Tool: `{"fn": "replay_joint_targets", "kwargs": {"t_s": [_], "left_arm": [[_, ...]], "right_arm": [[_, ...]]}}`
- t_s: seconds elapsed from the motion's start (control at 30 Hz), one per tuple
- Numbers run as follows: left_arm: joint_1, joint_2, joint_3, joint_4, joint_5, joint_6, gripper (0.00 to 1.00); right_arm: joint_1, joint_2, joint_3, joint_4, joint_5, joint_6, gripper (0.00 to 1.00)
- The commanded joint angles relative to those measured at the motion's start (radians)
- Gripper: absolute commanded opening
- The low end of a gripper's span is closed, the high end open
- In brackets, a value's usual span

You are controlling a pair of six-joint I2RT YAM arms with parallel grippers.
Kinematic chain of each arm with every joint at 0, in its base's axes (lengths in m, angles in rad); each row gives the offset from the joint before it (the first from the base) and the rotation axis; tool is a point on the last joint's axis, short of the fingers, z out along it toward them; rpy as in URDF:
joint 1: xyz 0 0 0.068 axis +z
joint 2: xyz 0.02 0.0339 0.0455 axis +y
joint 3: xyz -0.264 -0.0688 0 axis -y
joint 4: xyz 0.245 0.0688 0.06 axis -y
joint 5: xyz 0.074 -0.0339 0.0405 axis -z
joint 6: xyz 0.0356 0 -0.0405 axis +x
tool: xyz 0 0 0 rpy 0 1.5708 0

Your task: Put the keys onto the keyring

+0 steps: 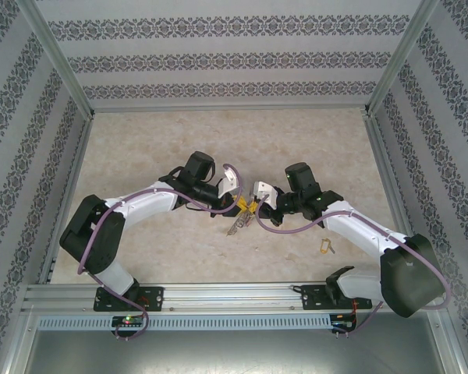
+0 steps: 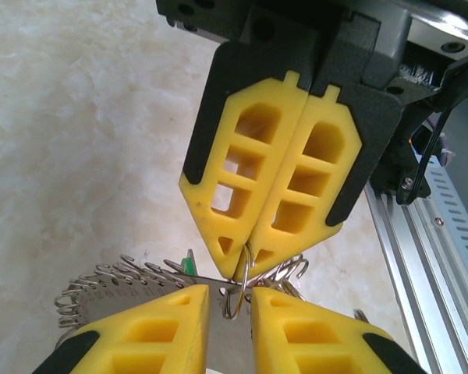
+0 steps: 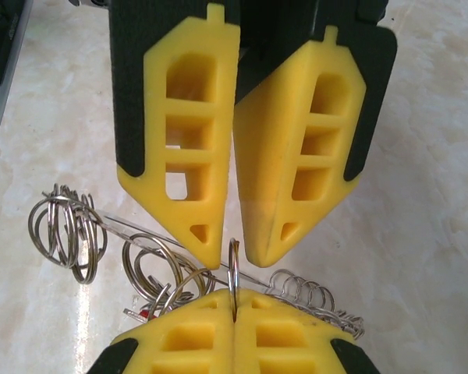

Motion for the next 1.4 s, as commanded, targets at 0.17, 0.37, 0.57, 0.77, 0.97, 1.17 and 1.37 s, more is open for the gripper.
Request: {"fn": "replay_joint_targets", "kwargs": {"t_s": [0.17,0.37,0.57,0.77,0.97,1.17,1.37], "left_arm": [[-0.012,0.027,0.040,-0.035,0.033,0.034,0.20],[-0.019,0.036,0.038,-0.029,0.029,0.033,0.18],[-0.022,0.030,0.025,-0.020,0.019,0.031,0.12],[-0.022,0.017,0.019,-0.015,0.007,0.032,0.00],[-0.021,-0.008,-0.005,0.045,-0.024,-0.003,0.00],[-0.021,-0.047,-0.047,0.137,-0.110,-0.065,0.00],[-0.022,-0.062,-0.059,0.158,-0.148,-0.087,0.00]], "right_arm": [[-0.012,0.010,0.033,0.030,-0.059,0.006,0.00],[-0.012,0.013,0.035,0.038,-0.065,0.021,0.00],[-0.012,0.021,0.038,0.042,-0.078,0.028,0.00],[-0.012,0.023,0.039,0.035,-0.071,0.029,0.00],[-0.019,-0.039,0.026,0.038,-0.038,0.128,0.24],[-0.097,-0.207,-0.041,0.069,0.040,0.340,0.32],[-0.161,-0.250,-0.004,-0.064,0.608,0.874,0.36]]}}
